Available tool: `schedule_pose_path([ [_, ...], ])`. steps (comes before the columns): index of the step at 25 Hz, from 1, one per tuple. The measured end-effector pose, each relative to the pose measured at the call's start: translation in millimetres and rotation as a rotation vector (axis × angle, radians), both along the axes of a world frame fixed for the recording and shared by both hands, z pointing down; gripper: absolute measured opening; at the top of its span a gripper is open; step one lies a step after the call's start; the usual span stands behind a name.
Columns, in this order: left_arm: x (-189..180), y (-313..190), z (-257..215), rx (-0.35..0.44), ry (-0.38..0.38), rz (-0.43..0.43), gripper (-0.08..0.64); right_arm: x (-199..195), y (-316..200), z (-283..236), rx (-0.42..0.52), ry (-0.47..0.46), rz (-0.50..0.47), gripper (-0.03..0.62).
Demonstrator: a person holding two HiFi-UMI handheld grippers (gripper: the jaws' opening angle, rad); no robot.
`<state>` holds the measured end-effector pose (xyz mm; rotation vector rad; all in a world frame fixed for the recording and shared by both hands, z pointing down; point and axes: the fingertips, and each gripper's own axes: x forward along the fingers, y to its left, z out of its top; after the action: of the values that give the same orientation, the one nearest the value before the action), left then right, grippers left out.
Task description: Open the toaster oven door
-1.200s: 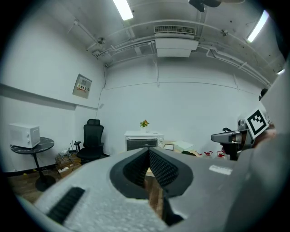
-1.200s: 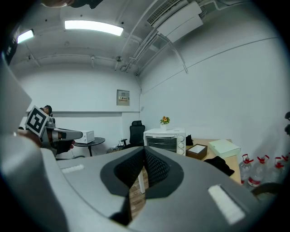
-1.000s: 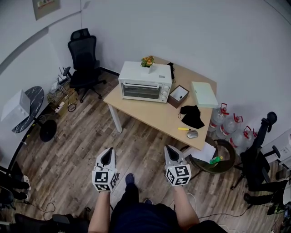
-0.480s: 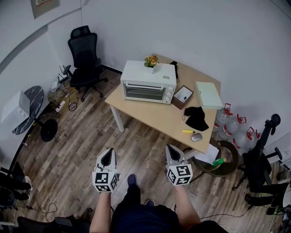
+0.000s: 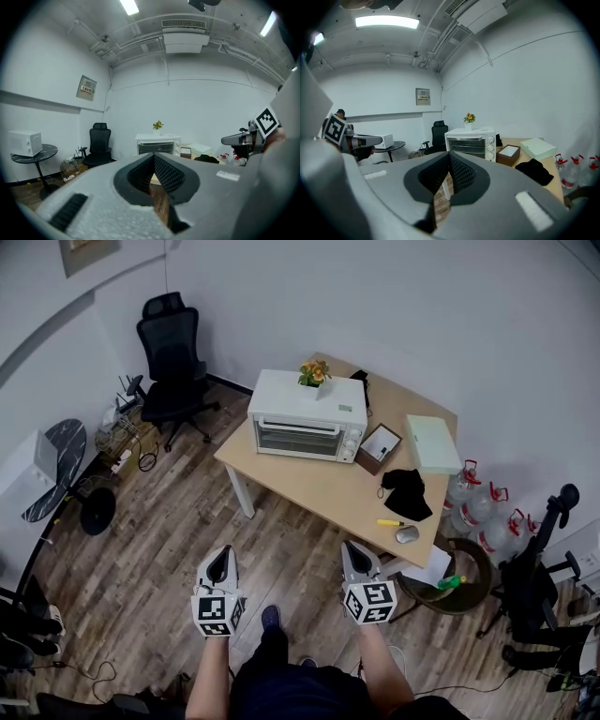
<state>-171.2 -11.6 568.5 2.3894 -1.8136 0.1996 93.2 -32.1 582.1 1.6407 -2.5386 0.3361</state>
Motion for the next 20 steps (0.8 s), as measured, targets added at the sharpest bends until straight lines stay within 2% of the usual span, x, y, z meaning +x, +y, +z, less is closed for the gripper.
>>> schedule_pose_path([
  [5, -4.6, -19.8, -1.3, -0.005, 0.01, 0.007, -0.005, -1.5, -18.6, 0.9, 0.005, 0.007, 0.005, 0.011],
  [20, 1.9, -92.2, 1.4, -0.025, 0.016, 0.107, -0.005, -8.5, -65.0, 3.3, 0.008, 0.031, 0.062, 0.011],
])
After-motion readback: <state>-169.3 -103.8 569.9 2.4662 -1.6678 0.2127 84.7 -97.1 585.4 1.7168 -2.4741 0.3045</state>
